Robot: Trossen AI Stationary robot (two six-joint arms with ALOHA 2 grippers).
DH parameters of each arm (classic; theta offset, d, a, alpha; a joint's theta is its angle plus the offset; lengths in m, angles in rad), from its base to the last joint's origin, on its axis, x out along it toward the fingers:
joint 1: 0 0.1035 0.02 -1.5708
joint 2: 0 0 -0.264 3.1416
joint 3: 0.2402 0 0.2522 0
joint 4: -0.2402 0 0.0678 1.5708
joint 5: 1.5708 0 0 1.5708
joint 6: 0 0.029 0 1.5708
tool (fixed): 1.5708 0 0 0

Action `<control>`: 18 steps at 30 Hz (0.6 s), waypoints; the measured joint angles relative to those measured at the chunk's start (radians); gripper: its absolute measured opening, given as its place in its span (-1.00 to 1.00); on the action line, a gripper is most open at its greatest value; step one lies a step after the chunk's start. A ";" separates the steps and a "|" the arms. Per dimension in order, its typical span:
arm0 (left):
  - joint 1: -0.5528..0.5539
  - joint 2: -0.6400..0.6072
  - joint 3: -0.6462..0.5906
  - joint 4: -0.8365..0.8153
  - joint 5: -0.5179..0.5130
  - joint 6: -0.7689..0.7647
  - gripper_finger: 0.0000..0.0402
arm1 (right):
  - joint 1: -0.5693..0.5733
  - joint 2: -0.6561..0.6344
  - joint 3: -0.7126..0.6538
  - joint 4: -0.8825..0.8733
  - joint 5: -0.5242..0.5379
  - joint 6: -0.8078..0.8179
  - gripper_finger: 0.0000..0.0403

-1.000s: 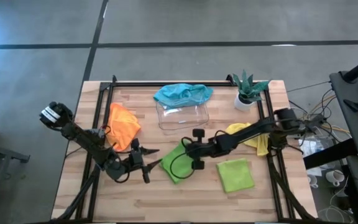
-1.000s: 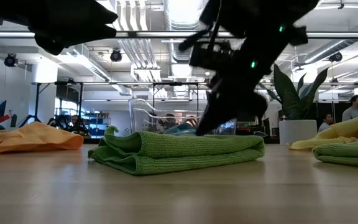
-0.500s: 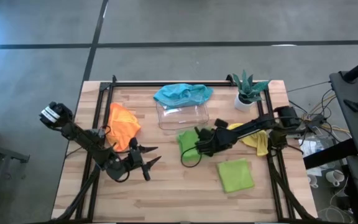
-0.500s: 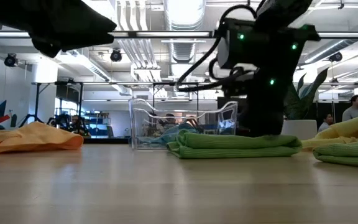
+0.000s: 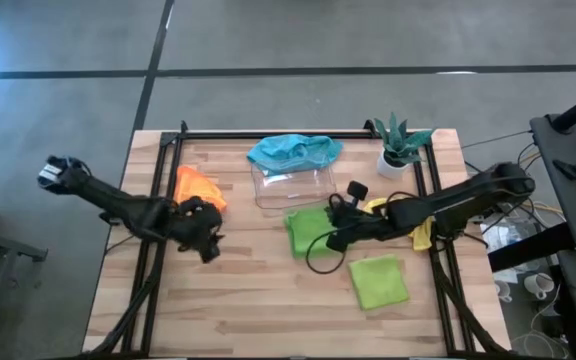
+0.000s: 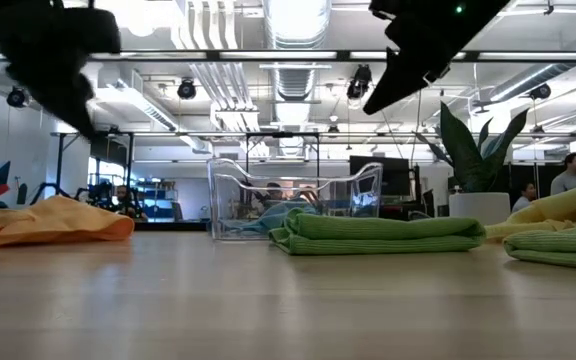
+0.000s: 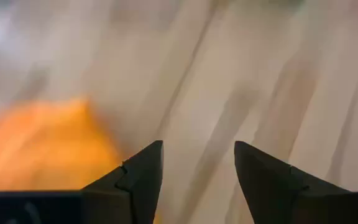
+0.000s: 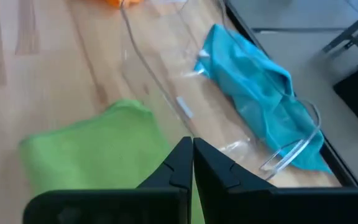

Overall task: Fold microfiber towels
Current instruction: Fold the orange microfiber cloth

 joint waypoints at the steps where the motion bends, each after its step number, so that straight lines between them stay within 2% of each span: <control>1: 0.030 0.009 0.025 -0.075 0.051 0.001 -0.09 | -0.006 -0.012 -0.011 0.013 0.000 -0.008 -0.96; 4: 0.141 0.041 0.081 -0.237 0.174 0.056 -0.09 | -0.031 -0.023 -0.023 0.028 0.000 -0.039 -0.95; 9: 0.368 0.152 0.086 -0.330 0.375 0.272 -0.09 | -0.056 0.000 -0.019 0.074 -0.026 -0.091 -0.86; 13: 0.512 0.288 0.081 -0.409 0.419 0.471 -0.09 | -0.055 0.003 -0.018 0.069 -0.045 -0.096 -0.70; 18: 0.614 0.453 0.079 -0.423 0.403 0.596 -0.09 | -0.045 0.003 -0.022 0.022 -0.049 -0.066 -0.53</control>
